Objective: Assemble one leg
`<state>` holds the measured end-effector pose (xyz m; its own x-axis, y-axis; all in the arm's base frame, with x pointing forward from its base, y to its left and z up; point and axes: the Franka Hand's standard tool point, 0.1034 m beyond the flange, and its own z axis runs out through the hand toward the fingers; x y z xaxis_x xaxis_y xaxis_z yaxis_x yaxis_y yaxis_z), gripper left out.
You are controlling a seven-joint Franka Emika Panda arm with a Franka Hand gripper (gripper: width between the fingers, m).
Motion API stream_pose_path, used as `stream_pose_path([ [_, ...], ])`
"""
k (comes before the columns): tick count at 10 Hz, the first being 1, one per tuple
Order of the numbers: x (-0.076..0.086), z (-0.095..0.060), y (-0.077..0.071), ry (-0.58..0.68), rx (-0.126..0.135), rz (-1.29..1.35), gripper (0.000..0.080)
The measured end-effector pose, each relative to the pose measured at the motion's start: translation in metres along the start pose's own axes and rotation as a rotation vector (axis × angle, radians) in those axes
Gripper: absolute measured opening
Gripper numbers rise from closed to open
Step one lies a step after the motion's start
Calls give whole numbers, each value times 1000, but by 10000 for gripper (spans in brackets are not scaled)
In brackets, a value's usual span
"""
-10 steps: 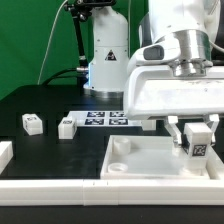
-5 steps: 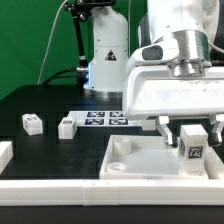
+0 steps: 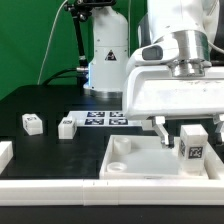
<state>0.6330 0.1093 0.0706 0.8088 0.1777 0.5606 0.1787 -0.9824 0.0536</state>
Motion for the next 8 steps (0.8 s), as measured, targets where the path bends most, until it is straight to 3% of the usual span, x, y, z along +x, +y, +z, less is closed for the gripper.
stream_pose_path([
  [4, 16, -12, 8, -7, 0, 0, 649],
  [6, 11, -10, 3, -62, 18, -1, 649],
  [7, 8, -8, 0, -113, 34, 2, 649],
  [8, 3, -9, -7, -252, 70, 18, 649],
])
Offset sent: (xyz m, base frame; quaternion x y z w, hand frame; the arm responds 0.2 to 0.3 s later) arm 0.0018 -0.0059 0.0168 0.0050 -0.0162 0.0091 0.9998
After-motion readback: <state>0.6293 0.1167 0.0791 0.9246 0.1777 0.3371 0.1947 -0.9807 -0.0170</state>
